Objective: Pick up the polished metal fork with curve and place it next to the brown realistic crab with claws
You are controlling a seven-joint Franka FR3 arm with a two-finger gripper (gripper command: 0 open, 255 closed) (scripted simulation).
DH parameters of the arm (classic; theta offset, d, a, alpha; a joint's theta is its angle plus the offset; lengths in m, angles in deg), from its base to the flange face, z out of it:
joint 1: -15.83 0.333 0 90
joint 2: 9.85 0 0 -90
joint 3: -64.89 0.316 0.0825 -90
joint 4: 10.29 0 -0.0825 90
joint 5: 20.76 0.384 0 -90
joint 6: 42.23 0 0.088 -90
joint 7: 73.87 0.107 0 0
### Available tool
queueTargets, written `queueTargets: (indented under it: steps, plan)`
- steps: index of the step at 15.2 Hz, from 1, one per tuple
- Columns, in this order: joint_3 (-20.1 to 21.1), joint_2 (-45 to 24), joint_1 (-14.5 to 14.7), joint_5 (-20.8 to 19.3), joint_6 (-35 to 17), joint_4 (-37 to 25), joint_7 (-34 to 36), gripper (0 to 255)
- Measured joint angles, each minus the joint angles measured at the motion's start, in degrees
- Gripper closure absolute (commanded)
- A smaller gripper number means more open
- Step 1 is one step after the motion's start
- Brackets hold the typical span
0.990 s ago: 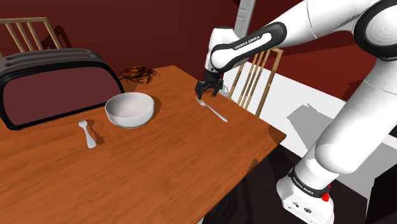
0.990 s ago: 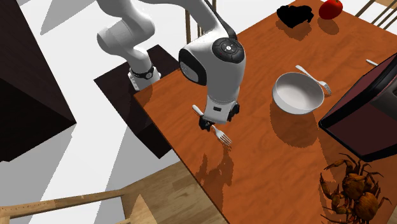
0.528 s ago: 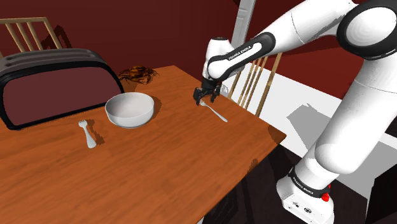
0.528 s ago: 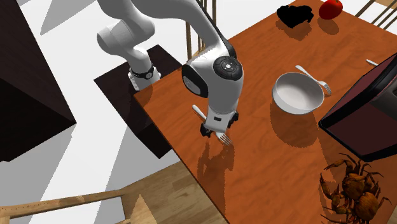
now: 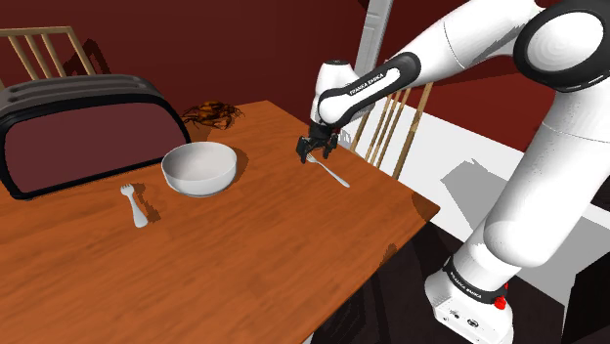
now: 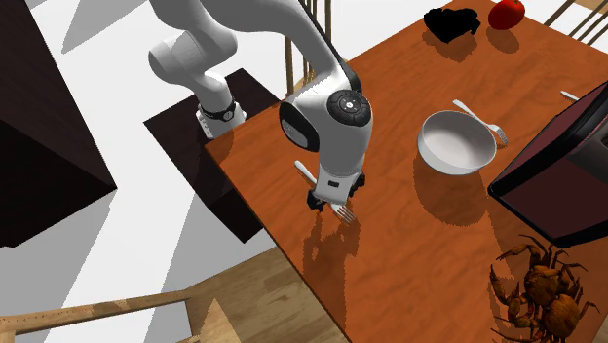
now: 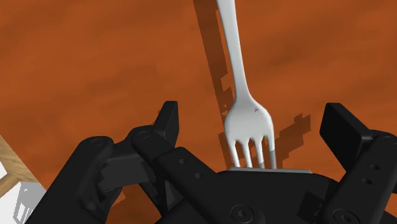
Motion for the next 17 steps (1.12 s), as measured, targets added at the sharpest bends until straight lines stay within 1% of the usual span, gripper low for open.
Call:
queueTargets:
  steps: [10,17]
  plan:
    - [-0.4,0.4,-0.3,-0.1,-0.1,-0.1,-0.1,255]
    - [0.0,2.8,0.0,0.5,4.4,-1.7,-0.4,255]
